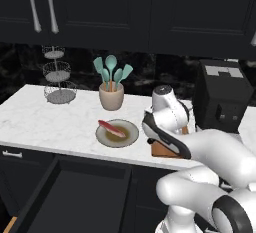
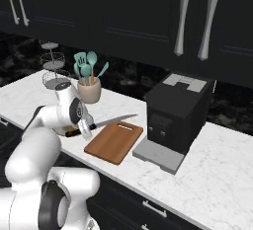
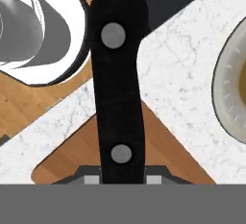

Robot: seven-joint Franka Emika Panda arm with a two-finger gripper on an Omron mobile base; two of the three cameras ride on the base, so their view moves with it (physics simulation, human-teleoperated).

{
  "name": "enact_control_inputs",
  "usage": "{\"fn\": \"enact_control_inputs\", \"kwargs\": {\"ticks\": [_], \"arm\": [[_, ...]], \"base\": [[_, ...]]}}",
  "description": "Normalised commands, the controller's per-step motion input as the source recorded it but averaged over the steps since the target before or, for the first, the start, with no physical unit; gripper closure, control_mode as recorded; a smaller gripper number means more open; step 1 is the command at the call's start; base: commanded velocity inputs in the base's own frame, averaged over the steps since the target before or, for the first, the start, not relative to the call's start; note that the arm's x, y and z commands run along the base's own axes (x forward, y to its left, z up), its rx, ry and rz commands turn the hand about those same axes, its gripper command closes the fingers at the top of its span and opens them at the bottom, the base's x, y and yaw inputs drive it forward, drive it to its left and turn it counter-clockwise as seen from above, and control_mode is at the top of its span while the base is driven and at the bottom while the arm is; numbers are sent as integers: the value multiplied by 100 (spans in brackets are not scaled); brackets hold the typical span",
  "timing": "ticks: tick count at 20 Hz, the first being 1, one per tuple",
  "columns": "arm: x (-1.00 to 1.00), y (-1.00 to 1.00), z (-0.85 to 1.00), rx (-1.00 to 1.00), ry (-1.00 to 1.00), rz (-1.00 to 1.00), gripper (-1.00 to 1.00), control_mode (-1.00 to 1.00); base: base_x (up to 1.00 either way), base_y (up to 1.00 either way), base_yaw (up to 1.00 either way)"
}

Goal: Pick up the knife from the drawer and place it on the cutting board. Then place the meat from the plate to the cutting board.

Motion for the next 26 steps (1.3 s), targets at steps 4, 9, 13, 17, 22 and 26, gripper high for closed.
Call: {"fn": "enact_control_inputs", "kwargs": {"ticks": [4, 9, 13, 17, 22, 26], "arm": [[8, -37, -34, 0, 8, 71, 100, -100], [18, -6, -4, -6, 16, 38, 100, -100], [17, -11, -34, -4, 6, 7, 100, -100], [39, -55, -35, 0, 4, 3, 100, -100], [36, -31, -22, 0, 1, 1, -100, -100], [27, -5, -1, 0, 1, 0, -100, -100]], "base": [[0, 0, 0], [0, 0, 0], [0, 0, 0], [0, 0, 0], [0, 0, 0], [0, 0, 0]]}}
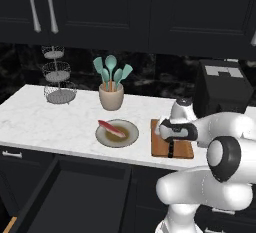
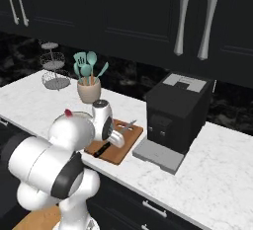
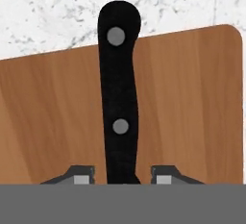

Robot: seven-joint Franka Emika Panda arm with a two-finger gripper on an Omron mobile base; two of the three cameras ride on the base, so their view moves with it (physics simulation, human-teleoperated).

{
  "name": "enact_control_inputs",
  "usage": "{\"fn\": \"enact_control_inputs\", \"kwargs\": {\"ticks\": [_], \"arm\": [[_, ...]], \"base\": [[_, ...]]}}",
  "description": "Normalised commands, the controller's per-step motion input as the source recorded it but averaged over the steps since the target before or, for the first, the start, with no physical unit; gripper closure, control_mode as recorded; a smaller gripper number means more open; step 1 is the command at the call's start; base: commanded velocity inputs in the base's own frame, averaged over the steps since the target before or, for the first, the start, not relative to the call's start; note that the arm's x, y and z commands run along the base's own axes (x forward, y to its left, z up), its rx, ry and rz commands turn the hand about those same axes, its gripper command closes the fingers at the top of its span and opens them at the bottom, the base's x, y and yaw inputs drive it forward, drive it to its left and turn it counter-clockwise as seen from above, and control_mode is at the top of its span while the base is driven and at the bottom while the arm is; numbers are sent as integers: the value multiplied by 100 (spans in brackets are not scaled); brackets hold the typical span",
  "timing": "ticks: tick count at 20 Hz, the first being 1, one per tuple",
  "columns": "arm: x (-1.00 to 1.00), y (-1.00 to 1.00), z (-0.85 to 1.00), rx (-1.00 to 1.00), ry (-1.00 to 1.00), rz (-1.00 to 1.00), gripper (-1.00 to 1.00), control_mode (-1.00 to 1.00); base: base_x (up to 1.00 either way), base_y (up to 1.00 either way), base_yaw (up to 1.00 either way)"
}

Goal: Pick up the knife from the drawer and place it on the cutting board. Then place the meat from the plate to the cutting board.

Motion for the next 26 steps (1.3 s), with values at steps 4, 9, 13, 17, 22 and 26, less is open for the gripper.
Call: {"fn": "enact_control_inputs", "kwargs": {"ticks": [4, 9, 13, 17, 22, 26], "arm": [[-13, 5, 25, 0, -1, 1, -100, -100], [-28, 61, 78, -3, -15, 17, -100, -100], [0, 100, 51, -7, -5, 41, -100, -100], [0, 100, 18, -5, -6, 57, -100, -100], [16, 100, 26, -1, -2, 48, -100, -100], [72, 96, 11, -10, 0, 22, -100, -100]], "base": [[0, 0, 0], [0, 0, 0], [0, 0, 0], [0, 0, 0], [0, 0, 0], [0, 0, 0]]}}
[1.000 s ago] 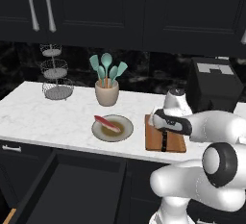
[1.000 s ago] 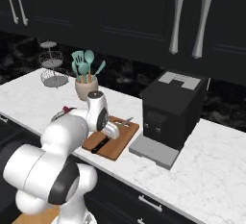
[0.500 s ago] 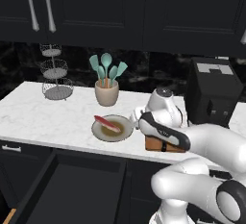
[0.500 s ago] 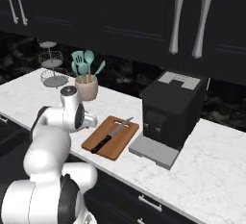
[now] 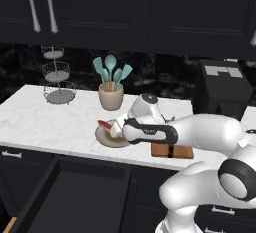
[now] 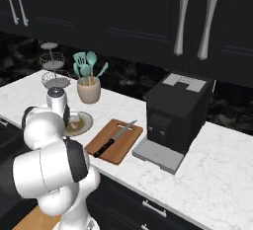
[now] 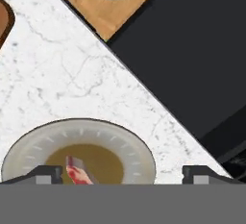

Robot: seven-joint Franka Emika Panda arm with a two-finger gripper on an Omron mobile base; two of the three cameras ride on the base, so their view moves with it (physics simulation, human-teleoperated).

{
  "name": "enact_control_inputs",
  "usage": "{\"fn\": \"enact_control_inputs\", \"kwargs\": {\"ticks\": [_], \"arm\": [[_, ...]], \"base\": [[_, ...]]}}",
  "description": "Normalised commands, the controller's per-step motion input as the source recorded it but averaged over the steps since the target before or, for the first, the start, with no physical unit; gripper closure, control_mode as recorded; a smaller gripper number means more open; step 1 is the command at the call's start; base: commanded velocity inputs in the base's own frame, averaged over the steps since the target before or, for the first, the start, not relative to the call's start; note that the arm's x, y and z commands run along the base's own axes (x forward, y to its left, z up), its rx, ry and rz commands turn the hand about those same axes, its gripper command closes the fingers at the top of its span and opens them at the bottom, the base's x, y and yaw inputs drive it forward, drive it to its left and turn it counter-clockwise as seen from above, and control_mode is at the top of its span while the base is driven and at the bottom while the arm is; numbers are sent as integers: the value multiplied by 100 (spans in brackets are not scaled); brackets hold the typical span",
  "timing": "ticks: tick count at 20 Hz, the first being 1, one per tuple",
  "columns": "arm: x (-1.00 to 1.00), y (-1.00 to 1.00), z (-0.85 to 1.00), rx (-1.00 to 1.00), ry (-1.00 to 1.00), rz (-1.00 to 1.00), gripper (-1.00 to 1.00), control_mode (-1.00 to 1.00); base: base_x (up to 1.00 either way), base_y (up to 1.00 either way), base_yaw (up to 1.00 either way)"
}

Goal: Pick up the knife from the drawer and place it on the cutting board. Then place the meat from the plate to the cutting board.

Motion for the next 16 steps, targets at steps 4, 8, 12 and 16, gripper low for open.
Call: {"fn": "enact_control_inputs", "kwargs": {"ticks": [4, 8, 12, 16], "arm": [[97, 78, 0, -20, 10, 0, -100, -100], [8, -2, -6, -4, 7, 0, -100, -100], [33, -54, -38, 0, 5, 1, -100, -100], [37, -11, -8, 0, 12, 0, -100, -100]], "base": [[0, 0, 0], [0, 0, 0], [0, 0, 0], [0, 0, 0]]}}
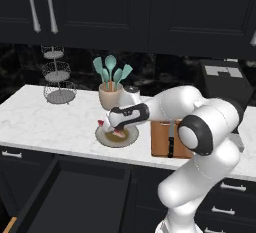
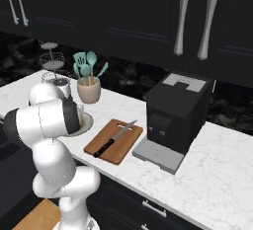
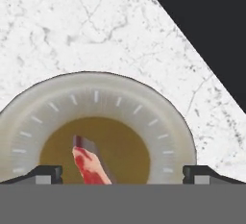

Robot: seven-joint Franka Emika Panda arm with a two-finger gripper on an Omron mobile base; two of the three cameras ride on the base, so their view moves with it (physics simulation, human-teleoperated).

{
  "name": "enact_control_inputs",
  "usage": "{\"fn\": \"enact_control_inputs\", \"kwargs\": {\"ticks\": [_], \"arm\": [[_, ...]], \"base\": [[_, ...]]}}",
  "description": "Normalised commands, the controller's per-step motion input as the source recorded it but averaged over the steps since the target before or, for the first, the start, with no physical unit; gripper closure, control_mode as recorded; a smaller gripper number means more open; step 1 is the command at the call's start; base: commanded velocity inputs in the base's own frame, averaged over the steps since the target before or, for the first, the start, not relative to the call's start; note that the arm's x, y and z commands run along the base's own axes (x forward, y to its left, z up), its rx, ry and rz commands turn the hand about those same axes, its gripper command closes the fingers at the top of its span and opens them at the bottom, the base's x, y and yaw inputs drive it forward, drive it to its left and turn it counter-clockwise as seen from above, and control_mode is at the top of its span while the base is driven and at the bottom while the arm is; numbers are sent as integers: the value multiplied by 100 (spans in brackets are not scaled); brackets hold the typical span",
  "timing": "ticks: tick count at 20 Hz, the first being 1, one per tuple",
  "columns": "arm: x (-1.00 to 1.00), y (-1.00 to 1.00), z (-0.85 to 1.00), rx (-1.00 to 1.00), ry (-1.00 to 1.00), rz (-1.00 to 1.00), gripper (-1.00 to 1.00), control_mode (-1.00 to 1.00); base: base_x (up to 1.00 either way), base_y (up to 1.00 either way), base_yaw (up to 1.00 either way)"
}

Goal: Pick up the knife from the drawer and place it on the cutting board. Then place the meat from the plate to the cutting board.

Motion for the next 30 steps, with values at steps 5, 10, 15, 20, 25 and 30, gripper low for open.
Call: {"fn": "enact_control_inputs", "kwargs": {"ticks": [5, 10, 15, 20, 25, 30], "arm": [[29, 0, -26, -3, 6, 0, -100, -100], [31, -1, -30, -5, 0, 0, -100, -100], [20, 0, -36, -8, 6, 2, -100, -100], [20, 0, -40, -8, 9, 4, -100, -100], [12, 0, -22, -4, 1, 6, 100, -100], [2, -1, -34, -6, 1, 7, 100, -100]], "base": [[0, 0, 0], [0, 0, 0], [0, 0, 0], [0, 0, 0], [0, 0, 0], [0, 0, 0]]}}
